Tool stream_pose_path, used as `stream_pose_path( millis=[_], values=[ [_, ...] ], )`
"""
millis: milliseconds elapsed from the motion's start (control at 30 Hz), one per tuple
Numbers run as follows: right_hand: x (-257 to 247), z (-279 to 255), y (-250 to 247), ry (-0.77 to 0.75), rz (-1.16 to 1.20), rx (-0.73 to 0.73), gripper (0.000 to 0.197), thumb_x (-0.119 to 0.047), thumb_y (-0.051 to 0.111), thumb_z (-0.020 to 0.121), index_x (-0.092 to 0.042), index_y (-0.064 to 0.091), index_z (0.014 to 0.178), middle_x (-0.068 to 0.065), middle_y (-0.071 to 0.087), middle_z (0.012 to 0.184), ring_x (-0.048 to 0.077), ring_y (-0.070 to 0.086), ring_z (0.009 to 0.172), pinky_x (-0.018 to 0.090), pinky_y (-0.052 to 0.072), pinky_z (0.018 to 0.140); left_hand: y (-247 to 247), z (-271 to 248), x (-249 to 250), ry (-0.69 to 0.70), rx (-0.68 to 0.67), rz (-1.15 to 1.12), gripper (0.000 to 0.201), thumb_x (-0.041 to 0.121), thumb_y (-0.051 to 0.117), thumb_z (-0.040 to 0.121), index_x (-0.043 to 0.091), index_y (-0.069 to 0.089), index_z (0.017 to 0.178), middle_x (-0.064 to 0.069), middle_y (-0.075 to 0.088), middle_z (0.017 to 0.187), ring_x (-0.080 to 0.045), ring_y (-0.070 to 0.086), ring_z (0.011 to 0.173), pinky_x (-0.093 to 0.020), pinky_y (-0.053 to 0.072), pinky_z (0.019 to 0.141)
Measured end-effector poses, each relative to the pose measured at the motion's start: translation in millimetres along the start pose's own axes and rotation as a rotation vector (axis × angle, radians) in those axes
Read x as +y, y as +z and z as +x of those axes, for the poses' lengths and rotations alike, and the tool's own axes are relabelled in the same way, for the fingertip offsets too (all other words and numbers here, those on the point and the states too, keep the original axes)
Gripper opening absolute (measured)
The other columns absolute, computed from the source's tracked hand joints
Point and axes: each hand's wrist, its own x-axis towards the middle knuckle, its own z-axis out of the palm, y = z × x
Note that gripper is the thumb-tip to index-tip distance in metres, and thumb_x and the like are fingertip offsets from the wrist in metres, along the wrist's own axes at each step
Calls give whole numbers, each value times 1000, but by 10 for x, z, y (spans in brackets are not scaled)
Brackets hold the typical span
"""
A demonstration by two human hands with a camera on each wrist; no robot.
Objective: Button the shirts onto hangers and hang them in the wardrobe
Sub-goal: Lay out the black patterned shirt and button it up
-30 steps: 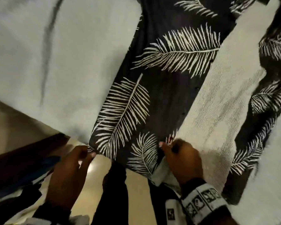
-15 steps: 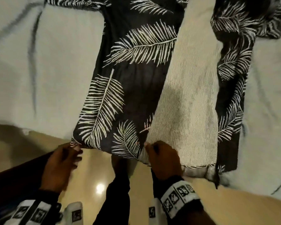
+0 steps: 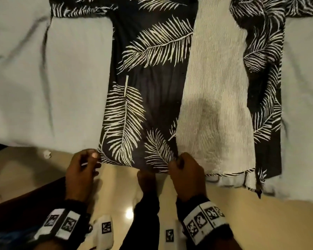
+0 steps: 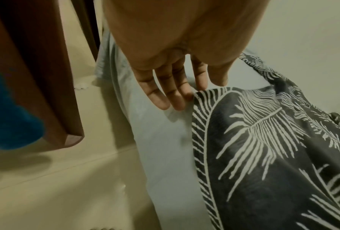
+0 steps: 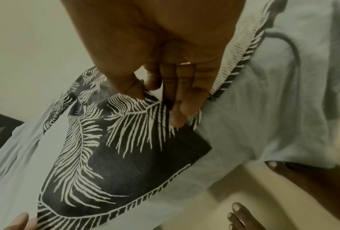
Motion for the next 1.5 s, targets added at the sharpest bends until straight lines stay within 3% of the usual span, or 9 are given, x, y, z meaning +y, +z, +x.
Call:
stream_pose_path(
  millis=[100,233,400,533,733,1033,1200,1367,1500],
  values=[
    [61,17,53,54,179,31,18,-19,67,86,-28,52,82,-3,65,67,19,65,59,39,58,61,47,33,60,56,-19,124,8,38,63,98,31,67,98,-10,71,95,-35,67,81,-58,56,77],
    [108,51,74,29,161,-13,21,-16,71,88,-32,58,85,-8,68,75,11,66,68,28,53,62,-68,138,-51,120,-90,250,38,65,57,84,29,68,93,-9,69,81,-37,65,75,-62,55,74],
    [173,8,41,-21,200,151,18,-14,52,98,-27,48,86,1,68,67,15,66,61,29,51,58,-128,114,-84,75,-20,154,21,44,63,95,24,68,90,-7,73,85,-35,70,86,-43,61,82],
    [40,25,9,-76,35,120,9,-26,54,99,-24,57,91,-9,65,72,11,63,67,23,44,59,-117,163,-159,34,-69,139,20,45,66,94,25,70,97,-10,74,88,-41,70,88,-65,56,85],
    [-631,654,-228,-130,-92,214,30,-45,54,99,-17,62,96,-1,65,85,21,61,80,38,53,74,-123,94,-121,5,-99,63,19,30,54,104,20,71,103,-16,72,97,-46,66,97,-61,53,88],
    [-649,1047,-459,-40,-161,236,23,-41,62,94,-18,65,93,0,65,91,24,60,85,30,40,72,-177,167,-205,20,-121,74,14,27,60,101,19,70,95,-15,71,92,-35,65,87,-49,53,80],
    [-472,731,-315,-47,-207,103,53,-63,56,90,-15,61,68,1,64,67,23,63,67,31,47,63,-134,114,-178,-42,-90,-8,22,30,55,103,14,70,98,-16,71,93,-28,63,82,-40,49,74],
    [-21,410,30,62,-311,-136,48,-63,64,83,-15,65,85,4,68,82,26,66,80,33,53,70,-178,85,-230,-54,-135,70,15,30,59,101,19,69,98,-11,72,93,-28,63,84,-33,44,62],
    [149,290,77,121,-274,-203,49,-66,61,82,-18,67,76,1,69,73,23,68,73,37,58,72,-180,66,-194,-111,-82,152,28,50,64,95,22,67,99,-13,74,99,-36,70,93,-52,55,75]
  ],
)
